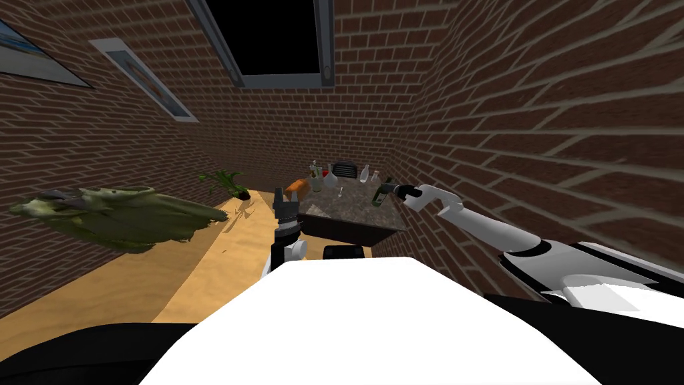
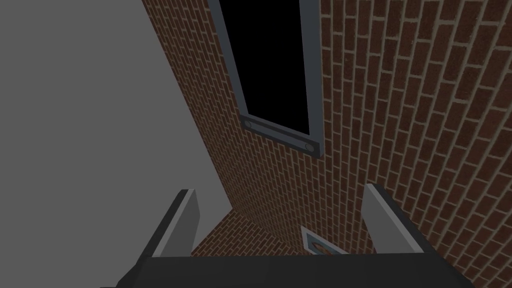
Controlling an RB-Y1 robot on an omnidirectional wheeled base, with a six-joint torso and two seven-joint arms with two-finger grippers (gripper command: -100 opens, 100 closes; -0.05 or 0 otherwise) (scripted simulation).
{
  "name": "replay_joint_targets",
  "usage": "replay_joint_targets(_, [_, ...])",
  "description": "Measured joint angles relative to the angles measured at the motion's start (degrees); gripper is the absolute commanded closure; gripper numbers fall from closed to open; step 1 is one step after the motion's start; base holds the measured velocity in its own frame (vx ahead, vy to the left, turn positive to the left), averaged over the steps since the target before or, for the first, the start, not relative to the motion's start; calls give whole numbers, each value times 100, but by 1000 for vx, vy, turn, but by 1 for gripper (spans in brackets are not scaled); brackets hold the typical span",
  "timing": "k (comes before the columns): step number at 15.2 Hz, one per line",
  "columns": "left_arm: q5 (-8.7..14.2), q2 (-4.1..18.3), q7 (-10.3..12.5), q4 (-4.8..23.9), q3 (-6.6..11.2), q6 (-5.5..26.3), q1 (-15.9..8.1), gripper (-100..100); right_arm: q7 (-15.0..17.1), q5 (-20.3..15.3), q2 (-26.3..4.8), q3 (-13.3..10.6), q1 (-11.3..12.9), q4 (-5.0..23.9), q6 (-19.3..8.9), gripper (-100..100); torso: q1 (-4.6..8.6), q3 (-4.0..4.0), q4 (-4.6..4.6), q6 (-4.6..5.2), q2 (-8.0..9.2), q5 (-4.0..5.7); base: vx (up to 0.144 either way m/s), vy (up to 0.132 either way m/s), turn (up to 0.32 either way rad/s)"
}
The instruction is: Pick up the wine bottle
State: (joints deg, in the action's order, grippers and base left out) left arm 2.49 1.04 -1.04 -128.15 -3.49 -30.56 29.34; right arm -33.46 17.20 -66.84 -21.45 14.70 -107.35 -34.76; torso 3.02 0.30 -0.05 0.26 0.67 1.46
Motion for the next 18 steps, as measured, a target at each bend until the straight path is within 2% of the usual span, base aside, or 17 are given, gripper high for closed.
replay_joint_targets(2, [0,0,0,0,0,0,0,0,-1,-2,-1,0,0,1,-1,100,6,-1,0,0,-2,3,-5,19,100])
replay_joint_targets(4, [0,0,0,0,-1,0,-1,0,184,-135,-103,233,-273,21,155,100,-6,3,2,-6,4,0,-12,40,152])
replay_joint_targets(6, [0,0,0,0,0,0,0,0,289,-180,-126,344,-461,74,260,100,3,3,0,6,6,5,-13,35,85])
replay_joint_targets(8, [0,0,0,0,-1,0,-1,0,496,-316,-243,603,-773,89,431,100,-3,7,3,2,13,4,-21,44,143])
replay_joint_targets(14, [0,0,0,0,0,0,0,0,939,-509,-433,1121,-1512,134,701,100,9,8,3,14,14,9,-11,33,107])
replay_joint_targets(16, [0,0,0,0,0,0,-1,0,1151,-616,-577,1397,-1854,160,888,100,0,13,10,3,17,2,-12,41,137])
replay_joint_targets(18, [0,0,0,0,0,0,0,0,1266,-728,-538,1537,-2123,173,961,100,8,10,4,12,16,9,-7,31,92])
